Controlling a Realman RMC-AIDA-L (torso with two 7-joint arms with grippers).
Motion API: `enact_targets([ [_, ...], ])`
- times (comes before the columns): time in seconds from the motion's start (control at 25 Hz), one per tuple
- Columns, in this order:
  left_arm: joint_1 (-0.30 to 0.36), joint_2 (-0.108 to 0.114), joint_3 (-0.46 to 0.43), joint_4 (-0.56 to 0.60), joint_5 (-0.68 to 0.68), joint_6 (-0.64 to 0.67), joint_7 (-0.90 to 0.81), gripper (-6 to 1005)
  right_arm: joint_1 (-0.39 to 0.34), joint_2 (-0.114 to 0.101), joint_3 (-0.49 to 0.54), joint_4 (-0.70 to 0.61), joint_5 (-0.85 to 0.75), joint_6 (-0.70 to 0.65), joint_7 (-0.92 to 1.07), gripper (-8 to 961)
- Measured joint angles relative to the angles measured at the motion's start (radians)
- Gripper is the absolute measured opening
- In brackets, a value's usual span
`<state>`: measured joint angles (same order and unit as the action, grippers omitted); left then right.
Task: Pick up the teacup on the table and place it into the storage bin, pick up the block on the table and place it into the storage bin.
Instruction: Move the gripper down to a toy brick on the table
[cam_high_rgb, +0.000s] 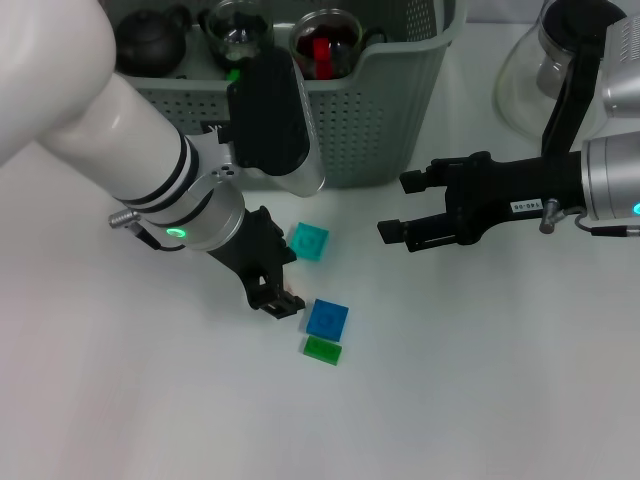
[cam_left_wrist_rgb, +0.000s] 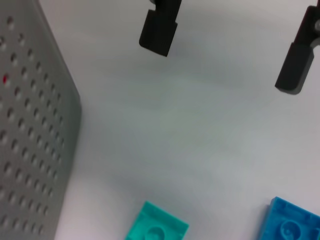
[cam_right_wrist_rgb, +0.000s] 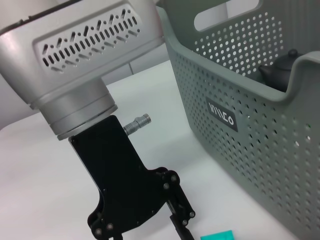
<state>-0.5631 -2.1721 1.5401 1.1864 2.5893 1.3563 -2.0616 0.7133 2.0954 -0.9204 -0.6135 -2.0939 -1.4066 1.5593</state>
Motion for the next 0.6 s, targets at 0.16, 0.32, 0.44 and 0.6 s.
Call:
enact_targets([
  [0.16,-0.002,0.0,0.002,-0.014,0.0,-0.004,0.0,589,0.0,0.0,0.0,0.0,0.0,0.001,0.0,882],
  [0.32,-0.004,-0.001,0.002,-0.017,0.0,-0.004,-0.001,584,0.0,0.0,0.0,-0.002,0.0,0.001,-0.001,882],
  [0.44,-0.004,-0.001,0.002,-0.018,-0.001,-0.004,-0.001,581,0.0,0.0,0.0,-0.003,0.0,0.002,-0.001,881],
  [0.6,-0.005,-0.002,0.002,-0.018,0.0,-0.006,-0.009,577,0.0,0.0,0.0,-0.003,0.0,0.002,-0.001,881],
])
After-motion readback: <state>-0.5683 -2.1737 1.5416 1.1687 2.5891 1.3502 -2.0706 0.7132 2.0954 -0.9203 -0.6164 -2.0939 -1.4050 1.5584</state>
